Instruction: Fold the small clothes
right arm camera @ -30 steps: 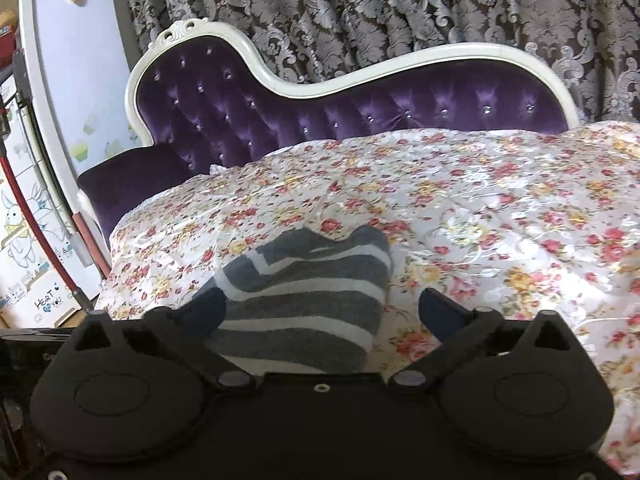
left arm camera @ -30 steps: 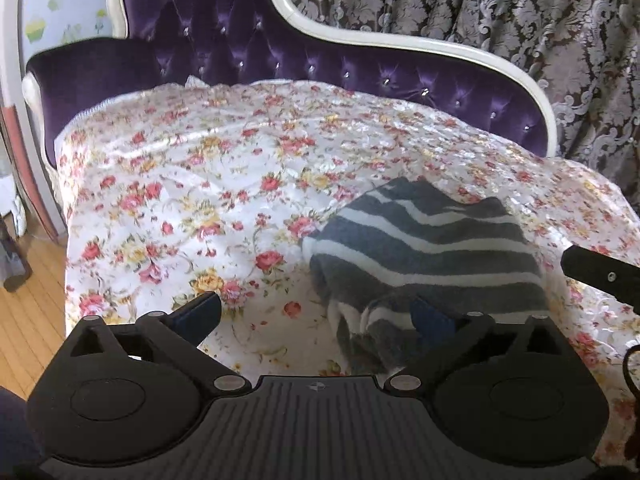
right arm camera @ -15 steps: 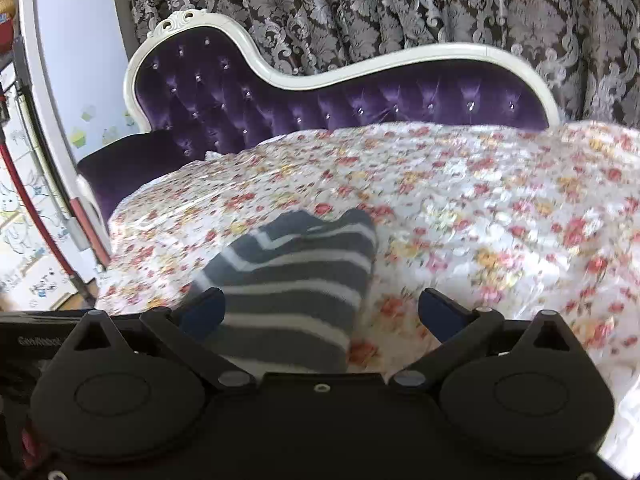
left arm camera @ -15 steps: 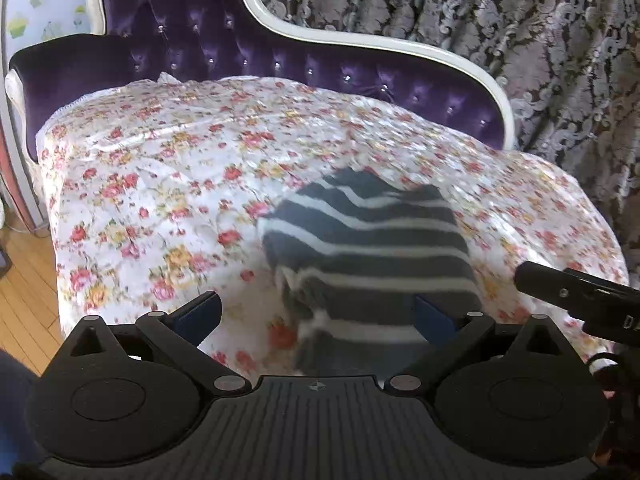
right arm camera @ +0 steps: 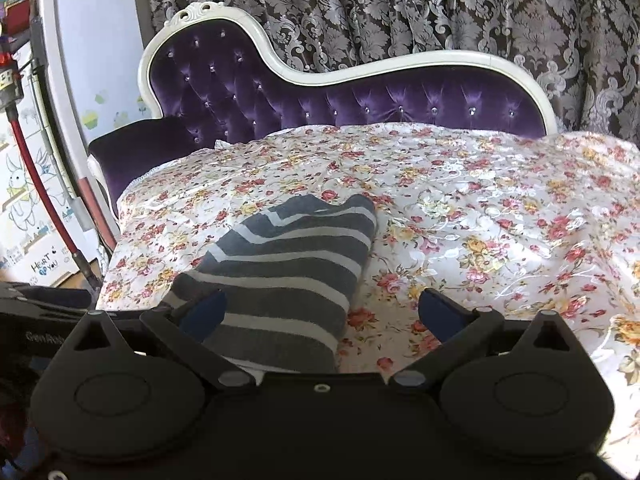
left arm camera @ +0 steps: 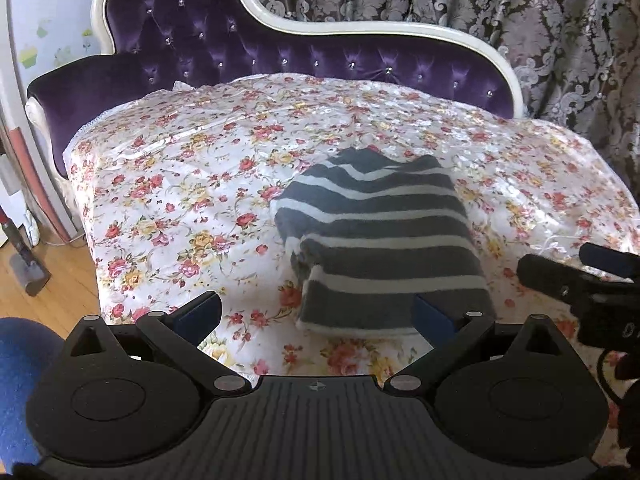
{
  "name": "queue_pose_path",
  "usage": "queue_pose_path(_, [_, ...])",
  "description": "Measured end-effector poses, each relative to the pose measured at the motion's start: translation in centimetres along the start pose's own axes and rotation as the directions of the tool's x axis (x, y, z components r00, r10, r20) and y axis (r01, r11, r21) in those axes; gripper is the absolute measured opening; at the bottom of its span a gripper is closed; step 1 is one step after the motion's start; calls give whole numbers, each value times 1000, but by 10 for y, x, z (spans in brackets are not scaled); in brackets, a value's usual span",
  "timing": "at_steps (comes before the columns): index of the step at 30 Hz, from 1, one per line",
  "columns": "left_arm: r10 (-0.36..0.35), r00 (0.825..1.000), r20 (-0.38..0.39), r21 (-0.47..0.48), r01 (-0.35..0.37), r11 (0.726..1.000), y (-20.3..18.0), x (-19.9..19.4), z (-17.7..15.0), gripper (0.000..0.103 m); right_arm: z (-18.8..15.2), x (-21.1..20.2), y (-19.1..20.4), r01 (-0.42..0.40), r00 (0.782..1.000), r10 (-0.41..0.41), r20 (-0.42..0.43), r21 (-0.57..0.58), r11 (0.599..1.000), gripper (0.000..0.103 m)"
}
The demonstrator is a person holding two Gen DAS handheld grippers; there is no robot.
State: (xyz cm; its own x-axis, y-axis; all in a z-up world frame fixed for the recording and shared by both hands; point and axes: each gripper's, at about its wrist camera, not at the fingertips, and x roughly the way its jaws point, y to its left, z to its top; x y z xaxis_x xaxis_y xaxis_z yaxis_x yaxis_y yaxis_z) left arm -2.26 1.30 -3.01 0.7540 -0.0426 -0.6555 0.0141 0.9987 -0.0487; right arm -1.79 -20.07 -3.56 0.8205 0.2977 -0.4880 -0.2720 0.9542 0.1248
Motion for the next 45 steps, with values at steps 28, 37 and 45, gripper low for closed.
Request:
queue_pose_path(28, [14,996,-85,-121,-24,992,19,10,-13,102,-12,0,8,73,996,-71,-49,47,996,102])
queue_pose_path(37, [69,994,-86,-123,-79,989,21,11,-14,102,-13,4,8,88,993,-83,-83,59,994,102])
queue_pose_path(45, [85,991,-100,-68,-92,993,17,16,-17,102,-13,9,7,96,990,-87,-112,79,992,102])
